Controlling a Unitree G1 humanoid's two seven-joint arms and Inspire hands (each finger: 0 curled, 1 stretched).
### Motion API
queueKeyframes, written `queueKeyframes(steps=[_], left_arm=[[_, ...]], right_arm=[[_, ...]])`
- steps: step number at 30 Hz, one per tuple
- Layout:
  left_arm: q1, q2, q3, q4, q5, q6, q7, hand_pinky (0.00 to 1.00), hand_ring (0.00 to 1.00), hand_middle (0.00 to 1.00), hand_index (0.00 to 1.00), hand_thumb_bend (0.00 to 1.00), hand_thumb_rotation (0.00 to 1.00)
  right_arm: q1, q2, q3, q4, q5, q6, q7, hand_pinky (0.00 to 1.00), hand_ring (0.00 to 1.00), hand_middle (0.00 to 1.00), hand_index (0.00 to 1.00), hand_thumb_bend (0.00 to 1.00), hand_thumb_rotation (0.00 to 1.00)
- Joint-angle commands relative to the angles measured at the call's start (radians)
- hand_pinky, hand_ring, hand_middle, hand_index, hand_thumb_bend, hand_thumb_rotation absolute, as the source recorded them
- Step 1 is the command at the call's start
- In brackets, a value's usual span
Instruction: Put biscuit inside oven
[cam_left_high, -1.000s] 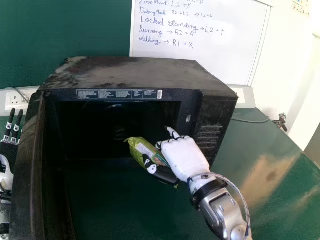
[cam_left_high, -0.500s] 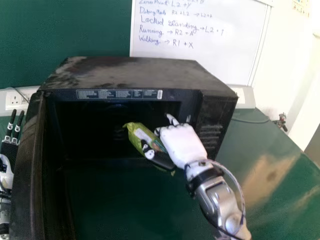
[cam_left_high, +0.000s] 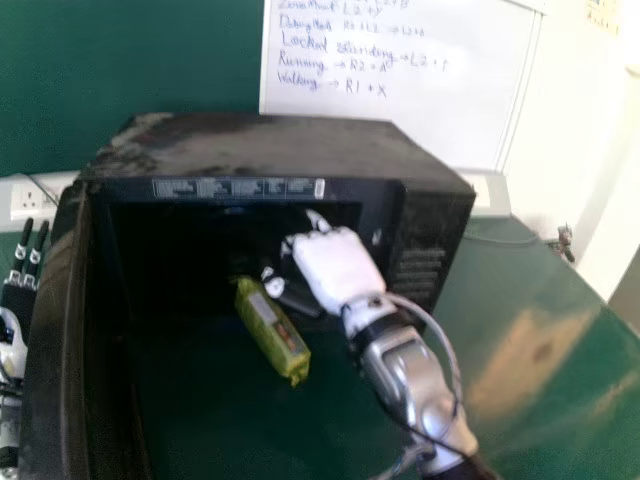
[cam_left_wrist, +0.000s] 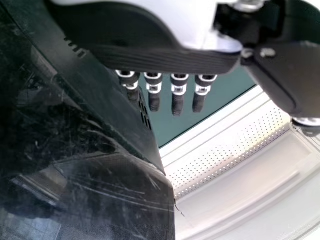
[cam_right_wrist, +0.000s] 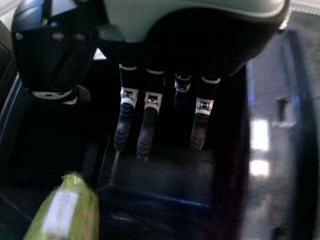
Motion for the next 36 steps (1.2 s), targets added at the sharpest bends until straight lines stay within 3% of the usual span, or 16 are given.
queueKeyframes(steps=[1, 5, 7, 9, 11, 14, 19, 23, 26, 27, 28, 30, 36], left_arm=[[0.058, -0.053, -0.003, 0.043, 0.001, 0.015, 0.0, 0.0, 0.09, 0.37, 0.81, 0.3, 0.6], [0.058, -0.054, -0.003, 0.043, 0.002, 0.011, -0.001, 0.0, 0.09, 0.38, 0.81, 0.31, 0.61], [0.057, -0.049, -0.005, 0.049, 0.002, 0.021, -0.005, 0.0, 0.09, 0.38, 0.81, 0.32, 0.6], [0.056, -0.047, -0.005, 0.051, 0.001, 0.028, -0.008, 0.0, 0.11, 0.39, 0.81, 0.33, 0.57], [0.057, -0.048, -0.004, 0.05, 0.001, 0.024, -0.012, 0.0, 0.11, 0.39, 0.81, 0.32, 0.57], [0.059, -0.054, -0.005, 0.043, -0.001, 0.028, -0.008, 0.0, 0.11, 0.39, 0.8, 0.3, 0.59], [0.065, -0.066, -0.005, 0.026, -0.002, 0.022, 0.001, 0.0, 0.12, 0.39, 0.81, 0.3, 0.58], [0.067, -0.069, -0.004, 0.016, -0.007, 0.037, -0.006, 0.0, 0.12, 0.41, 0.82, 0.28, 0.59], [0.068, -0.068, -0.005, 0.013, -0.003, 0.035, -0.001, 0.0, 0.12, 0.4, 0.81, 0.29, 0.58], [0.066, -0.065, -0.005, 0.016, -0.001, 0.034, 0.0, 0.0, 0.11, 0.4, 0.8, 0.29, 0.57], [0.065, -0.062, -0.005, 0.021, 0.0, 0.034, -0.001, 0.0, 0.11, 0.4, 0.8, 0.3, 0.57], [0.064, -0.056, -0.006, 0.026, 0.001, 0.04, -0.002, 0.0, 0.11, 0.39, 0.8, 0.33, 0.55], [0.063, -0.056, -0.005, 0.031, 0.002, 0.028, -0.011, 0.0, 0.12, 0.4, 0.81, 0.3, 0.57]], right_arm=[[-0.039, 0.014, 0.017, 0.037, 0.009, -0.007, -0.022, 0.55, 0.55, 0.46, 0.53, 0.52, 0.0], [-0.075, 0.022, 0.039, 0.091, 0.014, -0.017, -0.048, 0.4, 0.42, 0.41, 0.52, 0.52, 0.0], [-0.092, 0.031, 0.048, 0.116, 0.019, -0.014, -0.052, 0.37, 0.4, 0.4, 0.52, 0.52, 0.0], [-0.109, 0.036, 0.057, 0.138, 0.023, -0.014, -0.05, 0.41, 0.45, 0.42, 0.53, 0.52, 0.0], [-0.129, 0.045, 0.064, 0.165, 0.028, -0.01, -0.052, 0.51, 0.53, 0.47, 0.5, 0.53, 0.0], [-0.164, 0.059, 0.075, 0.223, 0.037, -0.014, -0.071, 0.55, 0.55, 0.47, 0.51, 0.53, 0.0], [-0.163, 0.054, 0.076, 0.216, 0.059, -0.017, -0.073, 0.56, 0.54, 0.48, 0.5, 0.53, 0.0], [-0.097, 0.024, 0.051, 0.11, 0.086, 0.004, -0.04, 0.41, 0.44, 0.45, 0.51, 0.53, 0.0], [-0.039, 0.013, 0.028, 0.017, 0.099, 0.052, 0.007, 0.48, 0.53, 0.48, 0.51, 0.52, 0.0], [-0.019, 0.008, 0.024, -0.016, 0.096, 0.068, 0.025, 0.52, 0.58, 0.55, 0.5, 0.52, 0.09], [-0.001, 0.003, 0.02, -0.048, 0.091, 0.087, 0.05, 0.57, 0.63, 0.61, 0.6, 0.63, 0.18], [0.027, -0.006, 0.018, -0.103, 0.073, 0.126, 0.099, 0.63, 0.69, 0.69, 0.7, 0.74, 0.32], [0.074, -0.017, 0.017, -0.197, 0.035, 0.197, 0.189, 0.66, 0.75, 0.74, 0.77, 0.84, 0.45]])
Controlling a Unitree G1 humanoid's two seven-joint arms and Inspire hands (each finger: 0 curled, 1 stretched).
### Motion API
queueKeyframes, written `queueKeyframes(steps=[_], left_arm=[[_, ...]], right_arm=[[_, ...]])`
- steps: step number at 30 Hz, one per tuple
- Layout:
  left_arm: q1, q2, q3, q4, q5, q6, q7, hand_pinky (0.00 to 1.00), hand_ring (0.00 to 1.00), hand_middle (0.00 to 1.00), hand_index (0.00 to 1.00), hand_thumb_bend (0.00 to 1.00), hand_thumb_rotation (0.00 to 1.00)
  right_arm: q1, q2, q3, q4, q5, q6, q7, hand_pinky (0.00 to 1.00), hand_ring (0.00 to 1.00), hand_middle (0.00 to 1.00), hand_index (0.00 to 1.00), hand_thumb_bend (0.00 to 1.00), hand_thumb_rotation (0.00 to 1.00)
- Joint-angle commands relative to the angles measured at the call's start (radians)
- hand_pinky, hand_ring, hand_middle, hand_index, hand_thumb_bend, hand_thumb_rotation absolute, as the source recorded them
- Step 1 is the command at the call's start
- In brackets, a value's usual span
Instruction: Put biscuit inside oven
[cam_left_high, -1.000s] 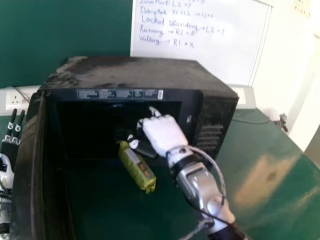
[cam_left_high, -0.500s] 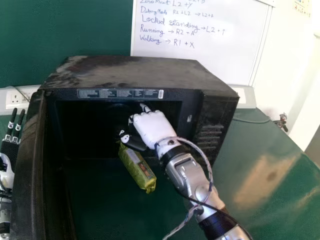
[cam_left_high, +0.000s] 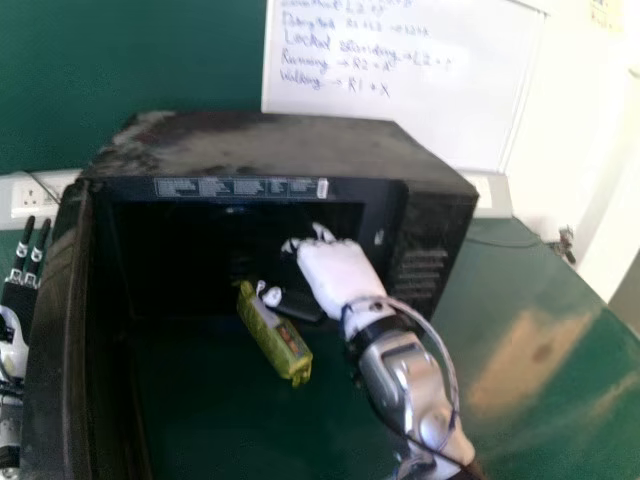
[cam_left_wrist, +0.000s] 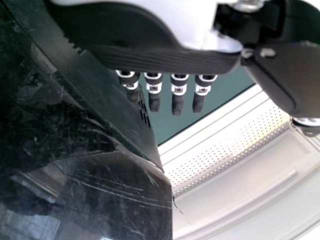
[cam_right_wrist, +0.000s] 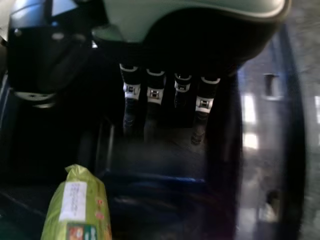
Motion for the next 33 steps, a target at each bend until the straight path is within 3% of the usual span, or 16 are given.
queueKeyframes(steps=[1, 7, 17, 21, 33], left_arm=[[0.056, -0.053, -0.003, 0.057, 0.002, 0.007, -0.002, 0.0, 0.12, 0.4, 0.81, 0.3, 0.57], [0.054, -0.055, -0.004, 0.059, 0.003, 0.005, 0.007, 0.0, 0.12, 0.4, 0.8, 0.32, 0.55], [0.051, -0.049, -0.005, 0.07, 0.005, 0.003, -0.008, 0.0, 0.12, 0.39, 0.81, 0.29, 0.57], [0.052, -0.05, -0.003, 0.067, 0.003, 0.006, 0.007, 0.0, 0.13, 0.4, 0.8, 0.32, 0.53], [0.053, -0.051, -0.007, 0.061, 0.003, 0.005, 0.003, 0.0, 0.12, 0.4, 0.8, 0.32, 0.53]], right_arm=[[0.018, -0.002, -0.009, -0.033, -0.012, 0.016, 0.022, 0.66, 0.74, 0.74, 0.77, 0.86, 0.47], [0.046, -0.015, -0.009, -0.067, -0.032, 0.022, 0.05, 0.71, 0.76, 0.77, 0.83, 0.9, 0.55], [0.074, -0.004, 0.002, -0.076, -0.056, 0.037, 0.058, 0.81, 0.85, 0.89, 0.94, 0.97, 0.59], [0.08, -0.003, 0.022, -0.076, -0.103, 0.039, 0.076, 0.83, 0.87, 0.91, 0.95, 1.0, 0.62], [0.112, 0.031, 0.041, -0.069, -0.124, 0.064, 0.177, 0.99, 0.95, 0.98, 1.0, 1.0, 0.58]])
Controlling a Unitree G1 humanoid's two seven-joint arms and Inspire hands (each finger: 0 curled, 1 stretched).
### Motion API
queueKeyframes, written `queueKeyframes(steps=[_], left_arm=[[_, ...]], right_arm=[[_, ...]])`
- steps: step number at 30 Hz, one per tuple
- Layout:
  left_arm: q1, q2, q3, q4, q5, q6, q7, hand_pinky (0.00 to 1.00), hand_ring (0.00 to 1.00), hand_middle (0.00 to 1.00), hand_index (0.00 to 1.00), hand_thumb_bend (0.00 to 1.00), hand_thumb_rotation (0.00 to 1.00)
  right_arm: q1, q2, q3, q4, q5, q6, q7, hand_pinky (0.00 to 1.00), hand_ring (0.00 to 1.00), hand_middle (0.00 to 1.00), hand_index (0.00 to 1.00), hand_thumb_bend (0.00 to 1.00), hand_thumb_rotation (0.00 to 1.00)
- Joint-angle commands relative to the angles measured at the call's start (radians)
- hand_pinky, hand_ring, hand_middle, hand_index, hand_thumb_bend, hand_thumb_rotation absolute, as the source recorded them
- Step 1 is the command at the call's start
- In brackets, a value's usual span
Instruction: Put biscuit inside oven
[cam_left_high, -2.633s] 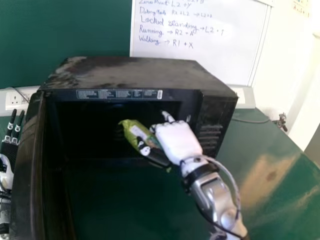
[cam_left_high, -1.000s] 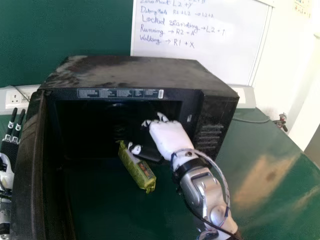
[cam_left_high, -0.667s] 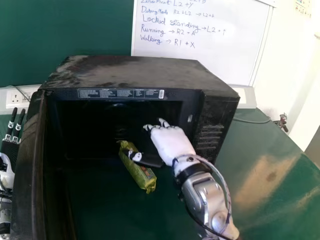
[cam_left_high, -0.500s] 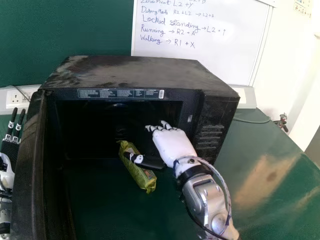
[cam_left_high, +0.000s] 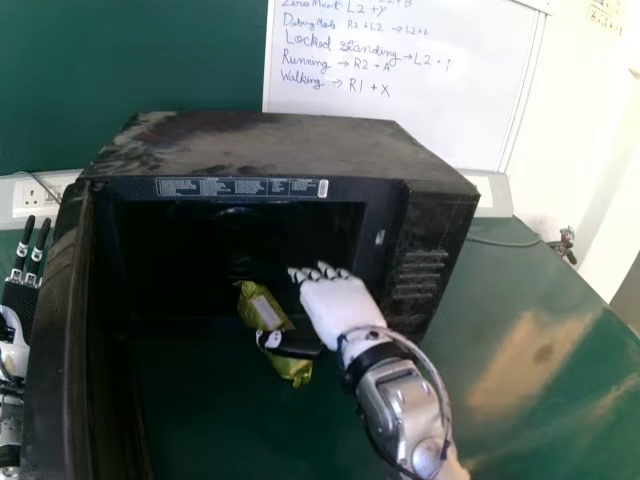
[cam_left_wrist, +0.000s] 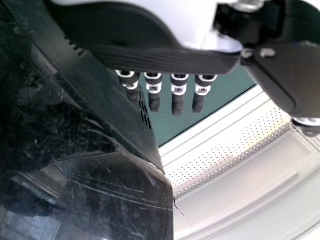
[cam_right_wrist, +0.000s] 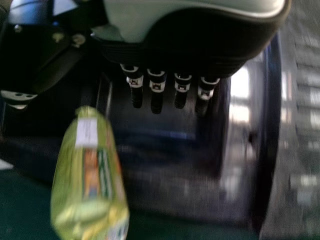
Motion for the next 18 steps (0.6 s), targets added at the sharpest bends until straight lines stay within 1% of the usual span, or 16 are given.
queueKeyframes(steps=[1, 7, 11, 12, 15, 18], left_arm=[[0.059, -0.053, -0.006, 0.043, 0.004, 0.014, 0.004, 0.0, 0.12, 0.4, 0.8, 0.32, 0.52], [0.059, -0.058, -0.004, 0.041, 0.0, 0.014, 0.004, 0.0, 0.12, 0.4, 0.81, 0.31, 0.54], [0.059, -0.054, -0.005, 0.044, -0.002, 0.028, -0.008, 0.0, 0.13, 0.4, 0.81, 0.31, 0.51], [0.06, -0.054, -0.004, 0.043, -0.002, 0.03, -0.003, 0.0, 0.13, 0.41, 0.81, 0.33, 0.5], [0.063, -0.059, -0.002, 0.034, 0.0, 0.02, 0.013, 0.0, 0.14, 0.42, 0.8, 0.34, 0.48], [0.065, -0.06, -0.003, 0.03, 0.001, 0.016, 0.013, 0.0, 0.12, 0.41, 0.8, 0.34, 0.51]], right_arm=[[0.004, 0.01, 0.01, -0.001, -0.015, 0.006, 0.009, 0.99, 0.95, 0.98, 1.0, 1.0, 0.58], [-0.002, 0.024, 0.042, 0.046, -0.06, 0.012, 0.027, 1.0, 0.94, 0.95, 0.98, 1.0, 0.59], [-0.011, 0.033, 0.057, 0.09, -0.076, 0.013, 0.031, 1.0, 0.93, 0.94, 0.97, 1.0, 0.59], [-0.014, 0.033, 0.062, 0.099, -0.081, 0.012, 0.037, 0.99, 0.93, 0.94, 0.97, 1.0, 0.59], [-0.032, 0.026, 0.076, 0.122, -0.098, 0.006, 0.068, 0.99, 0.92, 0.93, 0.96, 1.0, 0.6], [-0.062, 0.016, 0.093, 0.147, -0.119, -0.004, 0.132, 1.0, 0.92, 0.93, 0.95, 1.0, 0.63]])
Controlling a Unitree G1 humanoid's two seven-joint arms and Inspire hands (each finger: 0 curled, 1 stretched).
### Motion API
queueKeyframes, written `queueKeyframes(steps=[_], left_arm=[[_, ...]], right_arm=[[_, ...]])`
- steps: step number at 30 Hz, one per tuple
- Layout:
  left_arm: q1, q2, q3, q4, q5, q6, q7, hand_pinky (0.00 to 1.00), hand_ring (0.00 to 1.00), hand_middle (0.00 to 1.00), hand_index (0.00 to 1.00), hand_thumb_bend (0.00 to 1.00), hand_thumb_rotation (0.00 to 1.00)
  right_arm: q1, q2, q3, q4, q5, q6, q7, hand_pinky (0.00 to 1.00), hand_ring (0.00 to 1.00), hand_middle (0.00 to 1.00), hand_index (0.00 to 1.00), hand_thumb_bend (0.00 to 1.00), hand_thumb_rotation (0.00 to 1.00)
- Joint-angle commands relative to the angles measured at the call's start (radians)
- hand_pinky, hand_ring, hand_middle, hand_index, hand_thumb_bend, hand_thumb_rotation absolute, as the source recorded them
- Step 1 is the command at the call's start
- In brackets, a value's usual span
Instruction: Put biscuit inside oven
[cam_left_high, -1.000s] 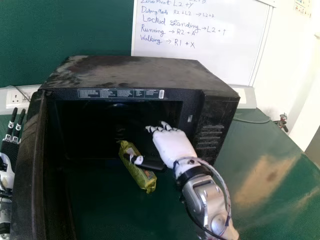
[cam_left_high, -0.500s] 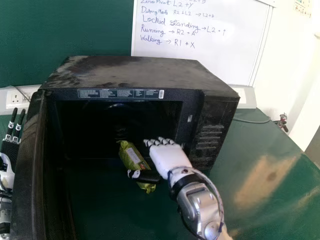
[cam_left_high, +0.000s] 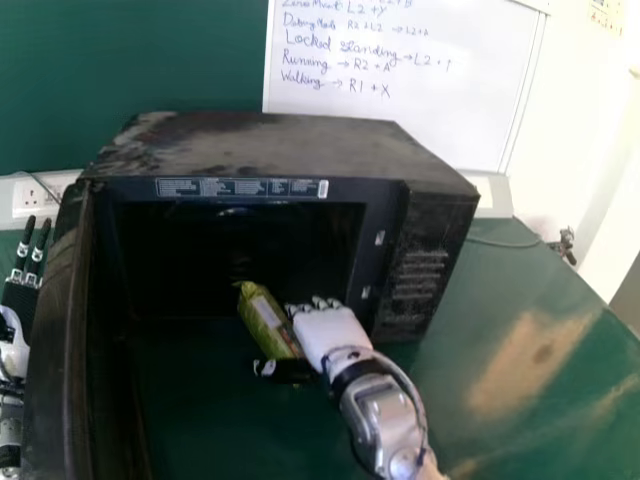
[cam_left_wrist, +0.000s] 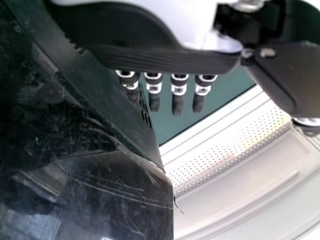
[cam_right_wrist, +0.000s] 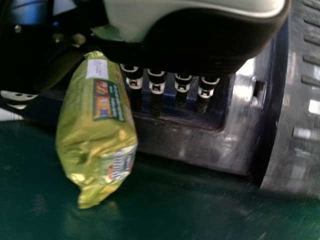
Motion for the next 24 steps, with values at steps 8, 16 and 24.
queueKeyframes(steps=[8, 16, 24], left_arm=[[0.06, -0.053, -0.006, 0.043, -0.001, 0.024, 0.003, 0.0, 0.12, 0.41, 0.8, 0.35, 0.51], [0.053, -0.051, -0.003, 0.058, 0.002, 0.006, -0.007, 0.0, 0.12, 0.41, 0.81, 0.34, 0.55], [0.057, -0.055, -0.003, 0.048, 0.001, 0.001, -0.001, 0.0, 0.11, 0.4, 0.81, 0.32, 0.53]], right_arm=[[-0.07, -0.007, 0.045, 0.104, -0.039, -0.018, 0.102, 1.0, 0.89, 0.9, 0.94, 1.0, 0.62], [-0.081, 0.001, 0.052, 0.136, -0.043, -0.005, 0.085, 0.99, 0.87, 0.88, 0.92, 1.0, 0.61], [-0.073, 0.004, 0.052, 0.121, -0.038, 0.0, 0.094, 1.0, 0.87, 0.86, 0.91, 1.0, 0.51]])
